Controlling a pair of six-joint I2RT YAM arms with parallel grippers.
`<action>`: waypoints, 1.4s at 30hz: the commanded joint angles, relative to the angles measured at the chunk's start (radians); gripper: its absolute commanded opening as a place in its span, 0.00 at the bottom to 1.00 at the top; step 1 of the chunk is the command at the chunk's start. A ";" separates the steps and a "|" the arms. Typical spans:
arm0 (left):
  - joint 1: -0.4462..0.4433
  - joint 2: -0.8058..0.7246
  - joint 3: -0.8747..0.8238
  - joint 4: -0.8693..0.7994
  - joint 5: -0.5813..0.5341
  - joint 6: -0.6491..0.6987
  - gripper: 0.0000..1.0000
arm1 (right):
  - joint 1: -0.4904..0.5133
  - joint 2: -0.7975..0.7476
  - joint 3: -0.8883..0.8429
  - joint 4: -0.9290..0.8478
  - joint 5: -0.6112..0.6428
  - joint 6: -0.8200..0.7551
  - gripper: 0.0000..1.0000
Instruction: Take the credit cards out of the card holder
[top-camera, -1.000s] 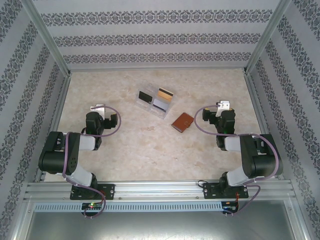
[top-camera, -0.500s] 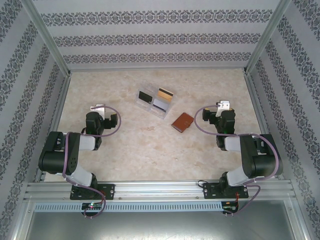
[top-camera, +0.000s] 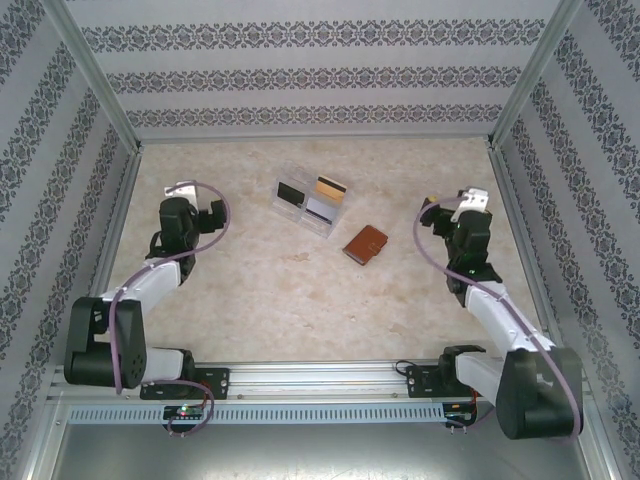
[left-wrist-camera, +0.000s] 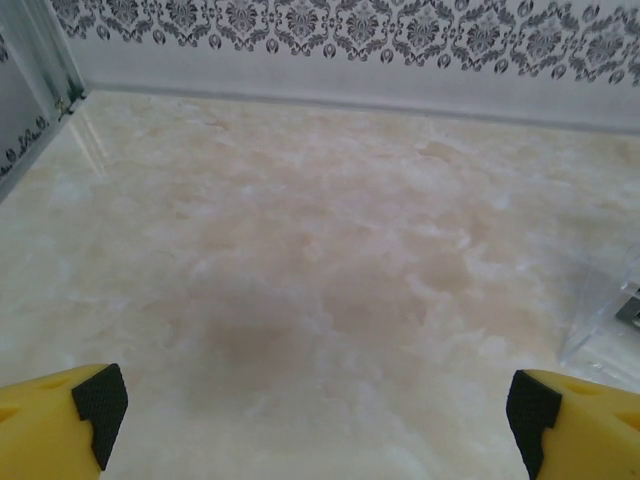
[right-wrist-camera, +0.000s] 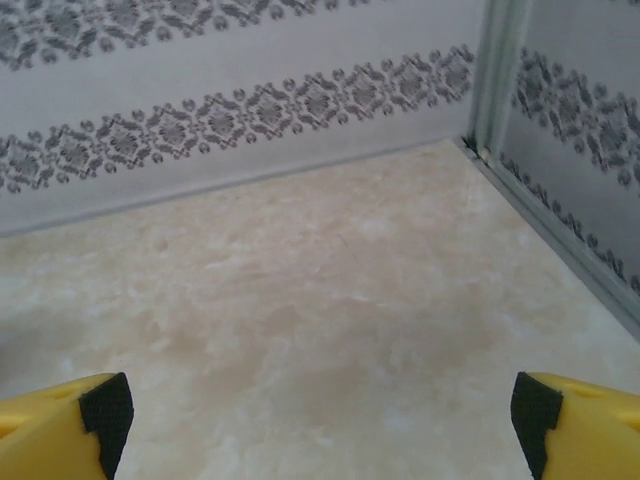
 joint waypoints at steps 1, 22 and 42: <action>0.007 -0.056 0.087 -0.279 0.007 -0.146 0.99 | -0.006 -0.008 0.170 -0.477 0.001 0.207 0.98; 0.007 -0.178 0.176 -0.466 0.325 -0.308 0.99 | 0.271 0.390 0.389 -0.775 -0.314 0.375 0.79; 0.005 -0.116 0.229 -0.537 0.406 -0.318 0.99 | 0.437 0.755 0.617 -0.842 -0.090 0.427 0.58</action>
